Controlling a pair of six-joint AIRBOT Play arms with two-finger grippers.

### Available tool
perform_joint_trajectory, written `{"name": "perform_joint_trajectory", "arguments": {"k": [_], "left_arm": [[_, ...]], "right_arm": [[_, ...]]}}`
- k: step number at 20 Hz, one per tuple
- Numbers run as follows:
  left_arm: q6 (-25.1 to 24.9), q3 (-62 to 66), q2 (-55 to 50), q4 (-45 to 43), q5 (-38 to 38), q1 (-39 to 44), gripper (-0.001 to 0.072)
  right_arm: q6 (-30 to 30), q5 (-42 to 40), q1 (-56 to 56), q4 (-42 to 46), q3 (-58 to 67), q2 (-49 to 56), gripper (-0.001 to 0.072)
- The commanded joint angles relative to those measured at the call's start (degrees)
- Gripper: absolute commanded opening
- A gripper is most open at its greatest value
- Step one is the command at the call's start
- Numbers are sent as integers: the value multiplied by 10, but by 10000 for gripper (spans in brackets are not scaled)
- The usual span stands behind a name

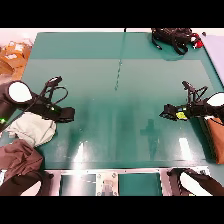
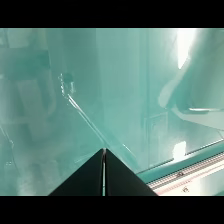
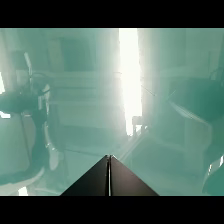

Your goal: Fold the shirts.

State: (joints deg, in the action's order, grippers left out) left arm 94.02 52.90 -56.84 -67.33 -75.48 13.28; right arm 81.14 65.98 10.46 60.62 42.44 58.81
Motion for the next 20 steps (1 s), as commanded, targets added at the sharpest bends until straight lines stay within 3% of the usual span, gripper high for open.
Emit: {"name": "perform_joint_trajectory", "arguments": {"k": [1,6,8,9,10,13,16,20], "left_arm": [[0,0,0,0,0,0,22],[-41,0,0,-4,1,0,22],[-45,0,0,-60,0,0,26],[-41,0,0,-110,-2,0,271],[-19,0,0,-181,-6,0,694],[22,-29,0,-383,-27,-9,719],[19,-117,0,-410,0,-53,719],[19,-227,0,-434,144,-123,718]], "right_arm": [[0,0,0,0,0,0,14],[0,0,0,0,0,0,13],[0,0,0,0,0,0,13],[0,0,0,0,0,0,14],[0,0,0,0,0,0,13],[0,0,0,0,0,0,14],[0,0,0,0,0,0,14],[0,0,0,0,0,0,13]]}}
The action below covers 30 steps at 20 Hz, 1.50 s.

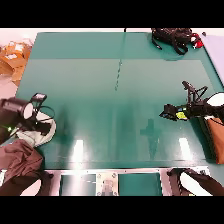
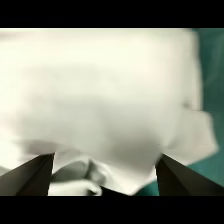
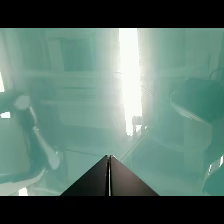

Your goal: Fold the shirts.

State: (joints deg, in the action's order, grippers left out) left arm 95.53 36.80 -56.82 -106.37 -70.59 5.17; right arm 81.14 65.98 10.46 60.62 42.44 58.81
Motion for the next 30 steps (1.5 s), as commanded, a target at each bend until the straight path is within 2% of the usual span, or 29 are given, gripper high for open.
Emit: {"name": "perform_joint_trajectory", "arguments": {"k": [1,2,3,4,9,11,13,17,21,24,25,26,27,28,29,30], "left_arm": [[4,-76,0,-43,126,-54,715],[4,-78,0,-40,145,-64,516],[4,-76,0,-39,148,-66,139],[-4,-73,0,-33,144,-66,19],[-127,7,0,108,71,-60,19],[-153,79,0,154,34,-23,19],[-156,167,0,189,21,54,19],[-156,316,-8,237,108,233,19],[-156,375,-74,272,182,341,19],[-176,375,-154,386,198,358,23],[-181,375,-179,425,195,357,186],[-180,376,-200,452,193,356,624],[-179,376,-209,452,186,354,717],[-179,380,-210,449,173,343,719],[-179,392,-210,449,145,322,720],[-179,411,-209,447,108,292,720]], "right_arm": [[0,0,0,0,0,0,13],[0,0,0,0,0,0,14],[0,0,0,0,0,0,14],[0,0,0,0,0,0,13],[0,0,0,0,0,0,13],[0,0,0,0,0,0,13],[0,0,0,0,0,0,13],[0,0,0,0,0,0,13],[0,0,0,-1,0,0,14],[0,-1,0,-2,0,0,14],[0,-1,0,-2,0,0,15],[0,-1,0,-2,0,0,16],[1,0,0,-2,1,0,15],[1,0,0,-2,5,0,25],[1,0,2,-2,13,0,118],[6,1,4,-2,22,0,240]]}}
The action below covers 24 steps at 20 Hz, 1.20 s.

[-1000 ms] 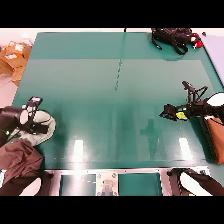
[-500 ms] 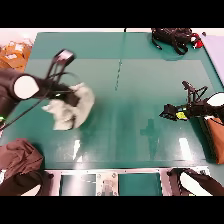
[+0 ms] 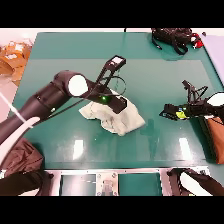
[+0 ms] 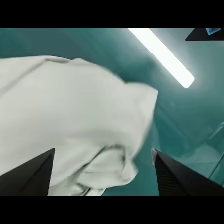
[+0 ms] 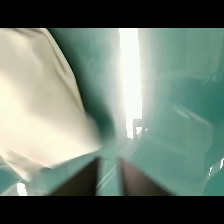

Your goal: Fold the shirts.

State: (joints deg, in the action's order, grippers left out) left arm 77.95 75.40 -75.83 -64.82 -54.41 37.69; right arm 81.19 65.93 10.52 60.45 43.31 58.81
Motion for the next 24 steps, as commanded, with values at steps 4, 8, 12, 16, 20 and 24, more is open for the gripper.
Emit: {"name": "perform_joint_trajectory", "arguments": {"k": [4,8,12,16,20,24], "left_arm": [[16,52,-17,25,-161,-184,720],[17,-40,-19,17,-110,-291,720],[14,-92,-79,55,15,-306,718],[-55,-91,-151,200,106,-306,718],[-84,-90,-188,276,150,-306,718],[-95,-90,-188,278,143,-306,719]], "right_arm": [[11,3,3,-14,14,0,382],[10,-3,-30,-51,-58,0,515],[10,-108,-115,-112,-144,15,514],[7,-193,-177,-158,-130,94,471],[-33,-193,-153,-158,-78,155,15],[-52,-193,-48,-112,9,164,13]]}}
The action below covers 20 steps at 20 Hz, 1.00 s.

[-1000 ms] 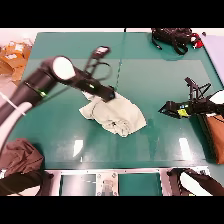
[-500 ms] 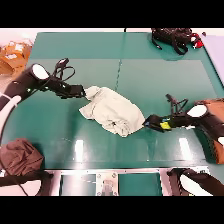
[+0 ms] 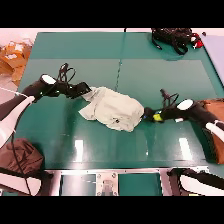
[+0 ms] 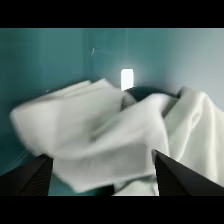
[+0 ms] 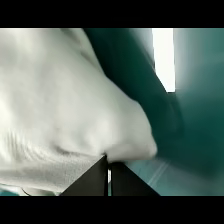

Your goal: Fold the shirts.

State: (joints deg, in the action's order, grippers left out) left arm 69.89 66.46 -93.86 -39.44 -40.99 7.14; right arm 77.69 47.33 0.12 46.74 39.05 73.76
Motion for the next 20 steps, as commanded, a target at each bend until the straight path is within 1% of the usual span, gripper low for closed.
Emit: {"name": "perform_joint_trajectory", "arguments": {"k": [1,3,6,7,8,9,13,15,17,20], "left_arm": [[-14,0,-8,24,3,0,719],[-14,-1,-8,24,-4,0,718],[-14,-1,-8,25,-12,7,716],[-14,-1,-10,25,-10,17,595],[-15,-1,-15,25,-6,28,363],[-17,-1,-23,24,4,43,373],[-18,0,-38,30,58,74,365],[-26,1,-38,31,66,73,20],[-29,11,-37,13,52,73,20],[-28,52,-32,-55,7,73,20]], "right_arm": [[-18,0,90,28,83,24,13],[-19,28,137,28,143,53,14],[-30,72,143,26,193,103,14],[-34,71,135,21,194,113,13],[-34,71,124,20,194,123,14],[-34,71,115,19,194,130,13],[-47,67,97,17,195,136,13],[-49,67,97,17,195,136,13],[-64,68,101,17,196,136,13],[-66,79,125,19,209,136,13]]}}
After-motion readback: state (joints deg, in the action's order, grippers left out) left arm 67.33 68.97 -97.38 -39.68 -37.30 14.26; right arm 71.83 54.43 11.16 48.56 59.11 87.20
